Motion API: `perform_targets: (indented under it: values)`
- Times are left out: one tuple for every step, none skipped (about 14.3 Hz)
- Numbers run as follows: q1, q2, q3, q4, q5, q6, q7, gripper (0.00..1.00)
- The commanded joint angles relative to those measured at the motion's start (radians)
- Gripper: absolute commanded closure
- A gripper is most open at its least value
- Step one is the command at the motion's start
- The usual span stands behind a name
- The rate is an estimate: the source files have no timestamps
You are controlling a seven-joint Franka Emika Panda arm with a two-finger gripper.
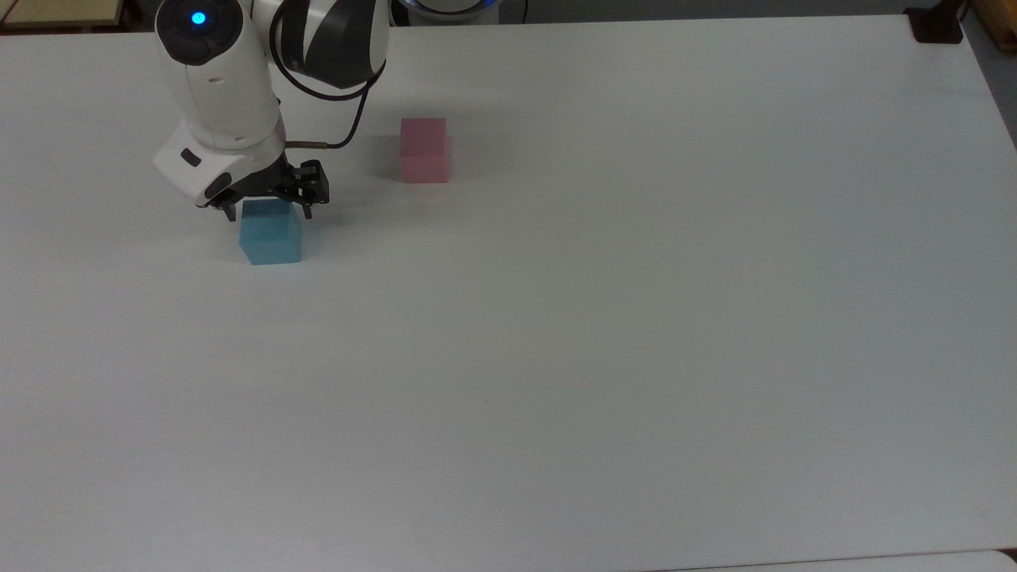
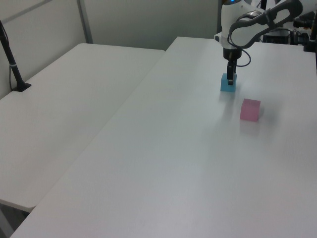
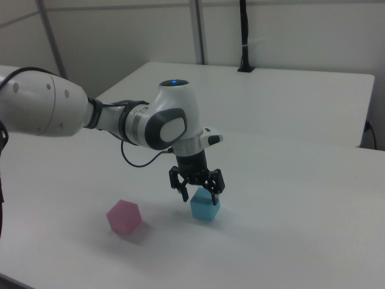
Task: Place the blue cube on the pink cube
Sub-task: 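Close the gripper on the light-blue cube and lift it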
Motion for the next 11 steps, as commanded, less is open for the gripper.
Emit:
perform_targets:
  values:
    - [0.001, 0.012, -0.002, 0.008, -0.022, 0.016, 0.034, 0.20]
    - [0.002, 0.017, -0.002, 0.010, -0.022, 0.016, 0.047, 0.29]
    - [0.005, 0.015, -0.002, 0.008, -0.022, 0.014, 0.052, 0.33]
    - [0.005, 0.009, -0.002, 0.008, -0.020, 0.013, 0.054, 0.34]
    - [0.004, -0.006, -0.002, 0.008, -0.020, 0.011, 0.057, 0.34]
    - [0.004, -0.018, -0.002, 0.008, -0.020, 0.008, 0.058, 0.34]
    - [0.005, -0.032, -0.002, 0.008, -0.017, 0.002, 0.060, 0.34]
    - [0.010, -0.061, 0.000, -0.001, -0.017, -0.006, 0.060, 0.34]
    - [0.013, -0.096, 0.001, -0.003, -0.015, -0.056, 0.060, 0.34]
    - [0.016, -0.142, 0.004, -0.003, -0.003, -0.132, 0.060, 0.34]
    - [0.031, -0.190, 0.007, -0.003, 0.008, -0.214, 0.060, 0.34]
